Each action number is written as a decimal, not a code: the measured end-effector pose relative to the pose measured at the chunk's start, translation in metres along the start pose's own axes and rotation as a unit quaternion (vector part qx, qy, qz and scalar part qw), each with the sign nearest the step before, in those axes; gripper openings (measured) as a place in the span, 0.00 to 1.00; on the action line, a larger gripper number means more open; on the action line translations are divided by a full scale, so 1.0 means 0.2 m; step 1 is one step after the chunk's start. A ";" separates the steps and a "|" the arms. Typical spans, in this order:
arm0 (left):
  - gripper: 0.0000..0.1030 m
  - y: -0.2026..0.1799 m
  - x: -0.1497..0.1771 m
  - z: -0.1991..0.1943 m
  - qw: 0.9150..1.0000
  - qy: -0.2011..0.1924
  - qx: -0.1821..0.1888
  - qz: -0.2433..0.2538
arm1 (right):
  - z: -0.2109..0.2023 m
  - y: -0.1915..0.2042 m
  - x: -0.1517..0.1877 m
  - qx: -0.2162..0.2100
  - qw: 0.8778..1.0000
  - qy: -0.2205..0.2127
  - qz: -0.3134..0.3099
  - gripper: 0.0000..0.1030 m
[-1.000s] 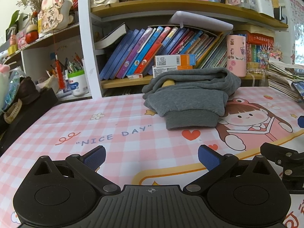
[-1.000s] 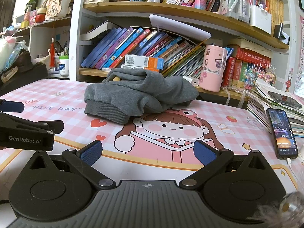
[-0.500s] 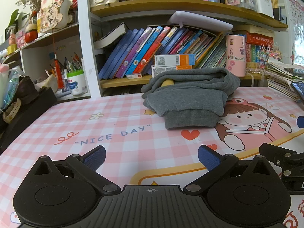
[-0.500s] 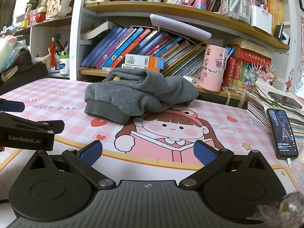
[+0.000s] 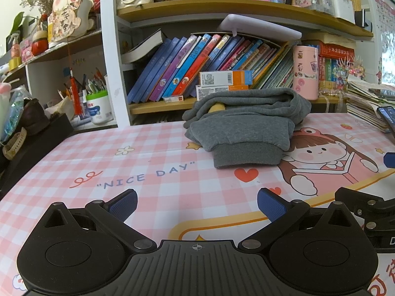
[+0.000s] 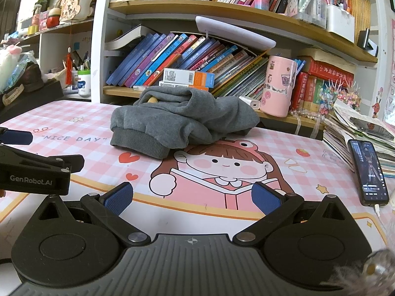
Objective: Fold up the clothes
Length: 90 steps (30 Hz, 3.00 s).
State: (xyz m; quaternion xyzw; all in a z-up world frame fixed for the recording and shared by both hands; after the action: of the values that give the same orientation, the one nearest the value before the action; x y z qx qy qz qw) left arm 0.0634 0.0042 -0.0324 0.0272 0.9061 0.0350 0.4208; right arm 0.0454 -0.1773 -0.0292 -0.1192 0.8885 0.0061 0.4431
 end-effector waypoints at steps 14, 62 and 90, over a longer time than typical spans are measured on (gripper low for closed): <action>1.00 -0.02 -0.05 -0.01 1.000 -0.014 0.005 0.022 | 0.05 0.01 -0.01 -0.028 0.999 0.016 -0.002 1.00; 0.98 0.00 -0.45 0.66 0.984 0.039 0.155 -0.082 | 0.77 -0.15 -0.67 -0.098 0.995 0.012 0.017 0.72; 0.30 -0.09 -0.43 0.52 0.935 0.080 0.333 -0.090 | 0.60 -0.35 -0.76 -0.087 0.989 -0.067 0.099 0.23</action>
State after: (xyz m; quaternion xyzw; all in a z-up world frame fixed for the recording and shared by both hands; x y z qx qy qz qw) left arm 0.1985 -0.0169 -0.0354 0.0814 0.8953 -0.3043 0.3151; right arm 0.2418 -0.2003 0.0243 -0.0684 0.8605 0.1353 0.4863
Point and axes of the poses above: each gripper's, at about its wrist camera, not at the fingertips, and z roughly the way its jaws point, y to its left, x to its underside, the point moved 7 cm from there along z, roughly the way its jaws point, and after that the axes turned 13 degrees about y, right-handed, at the moved point
